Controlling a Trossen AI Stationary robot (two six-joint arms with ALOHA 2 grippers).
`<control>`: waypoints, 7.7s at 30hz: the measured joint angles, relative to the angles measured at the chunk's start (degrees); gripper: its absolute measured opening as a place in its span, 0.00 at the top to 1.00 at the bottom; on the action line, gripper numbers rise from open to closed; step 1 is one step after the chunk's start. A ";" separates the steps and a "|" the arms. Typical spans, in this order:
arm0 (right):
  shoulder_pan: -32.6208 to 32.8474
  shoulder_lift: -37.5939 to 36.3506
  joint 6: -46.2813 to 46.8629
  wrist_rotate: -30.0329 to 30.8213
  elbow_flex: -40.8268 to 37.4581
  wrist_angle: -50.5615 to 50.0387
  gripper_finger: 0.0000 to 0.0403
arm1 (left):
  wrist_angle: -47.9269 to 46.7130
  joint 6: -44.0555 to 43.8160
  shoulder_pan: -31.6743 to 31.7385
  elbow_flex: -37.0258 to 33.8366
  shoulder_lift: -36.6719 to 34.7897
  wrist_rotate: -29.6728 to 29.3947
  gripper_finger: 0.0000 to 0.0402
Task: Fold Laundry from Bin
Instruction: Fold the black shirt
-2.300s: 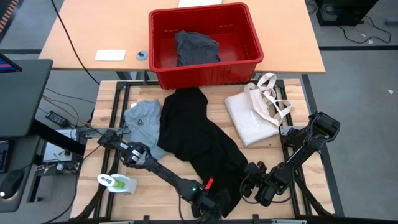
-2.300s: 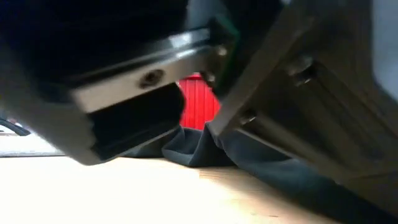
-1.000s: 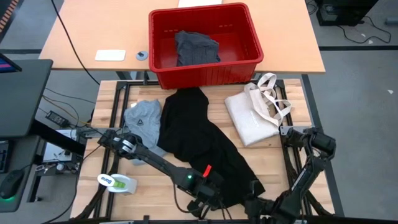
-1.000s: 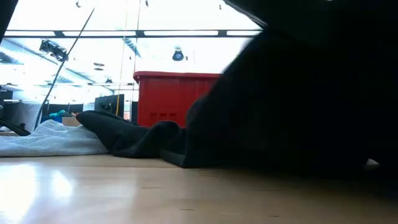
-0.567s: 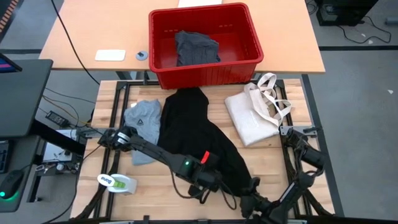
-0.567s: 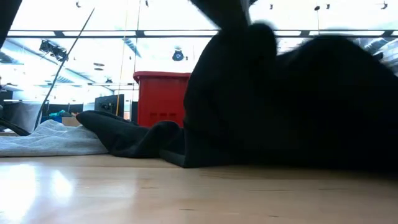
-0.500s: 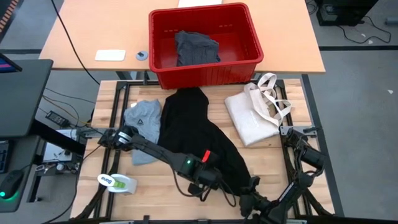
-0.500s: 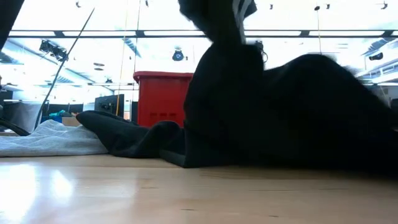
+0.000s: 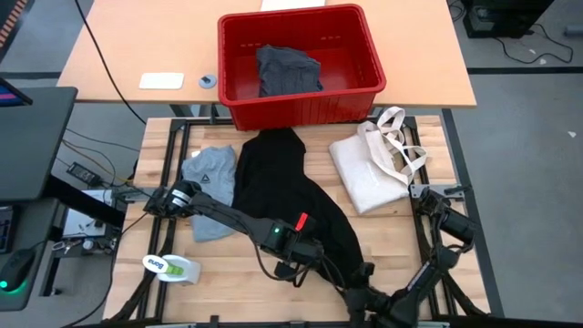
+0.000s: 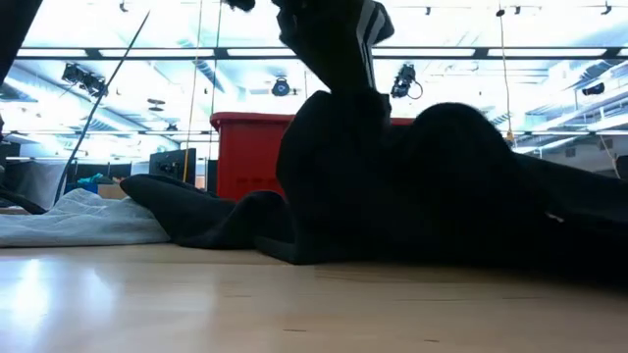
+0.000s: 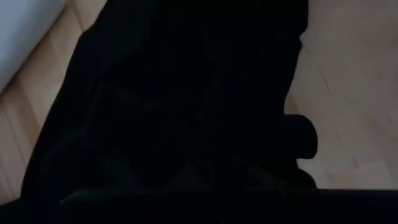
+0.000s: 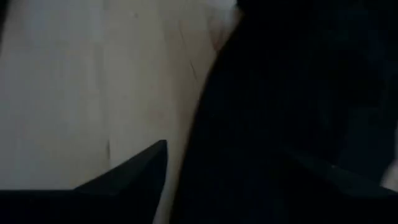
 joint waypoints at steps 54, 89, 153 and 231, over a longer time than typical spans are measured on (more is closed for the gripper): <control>5.43 -25.57 -5.06 -18.81 20.24 -38.62 0.95 | 48.06 4.80 -2.88 0.09 -13.77 25.03 0.98; -10.91 -28.16 -28.34 -29.70 19.54 -39.67 0.96 | 25.04 4.73 -9.42 -2.09 -15.45 10.57 0.99; -25.46 -20.04 -35.08 -22.92 4.08 0.29 0.50 | 55.53 -9.77 -14.25 -64.21 -41.85 -17.89 0.39; -17.59 -16.79 -14.18 -15.06 -25.75 39.34 0.57 | 58.21 -22.57 -16.36 -64.28 -25.99 -1.81 0.97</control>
